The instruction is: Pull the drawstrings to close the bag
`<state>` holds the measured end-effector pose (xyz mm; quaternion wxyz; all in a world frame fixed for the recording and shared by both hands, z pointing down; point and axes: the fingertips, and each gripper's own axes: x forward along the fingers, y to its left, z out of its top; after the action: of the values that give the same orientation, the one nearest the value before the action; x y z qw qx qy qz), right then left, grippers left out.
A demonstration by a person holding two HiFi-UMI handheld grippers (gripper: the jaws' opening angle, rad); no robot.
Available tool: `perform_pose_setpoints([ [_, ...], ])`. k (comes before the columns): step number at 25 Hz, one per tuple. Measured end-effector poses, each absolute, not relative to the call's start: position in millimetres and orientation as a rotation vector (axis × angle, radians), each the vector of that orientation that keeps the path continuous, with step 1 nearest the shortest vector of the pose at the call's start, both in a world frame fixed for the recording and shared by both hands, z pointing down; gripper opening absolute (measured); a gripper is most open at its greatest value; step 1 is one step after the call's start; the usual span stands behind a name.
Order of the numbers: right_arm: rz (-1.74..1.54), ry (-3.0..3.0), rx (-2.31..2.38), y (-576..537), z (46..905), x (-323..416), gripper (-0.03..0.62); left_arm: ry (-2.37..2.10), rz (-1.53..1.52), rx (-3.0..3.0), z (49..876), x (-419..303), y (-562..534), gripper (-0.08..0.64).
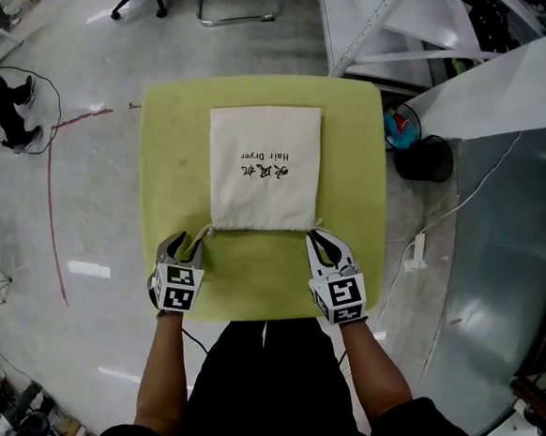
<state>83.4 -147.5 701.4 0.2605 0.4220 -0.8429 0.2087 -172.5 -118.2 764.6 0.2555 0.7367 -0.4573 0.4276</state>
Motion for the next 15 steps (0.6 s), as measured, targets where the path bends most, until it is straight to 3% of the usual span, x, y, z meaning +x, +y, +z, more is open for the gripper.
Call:
perform_pose_setpoints([
  [10,0.564,-2.287,1.139,-145.8,700.3,78.8,-0.002,-1.225,1.183,1.986,763.4,-185.5,-110.2,0.152],
  [15,0.567,-2.293,1.129,-142.8,699.7,74.7,-0.002,-1.238,1.175,2.013,758.9,-185.0,-116.2,0.058],
])
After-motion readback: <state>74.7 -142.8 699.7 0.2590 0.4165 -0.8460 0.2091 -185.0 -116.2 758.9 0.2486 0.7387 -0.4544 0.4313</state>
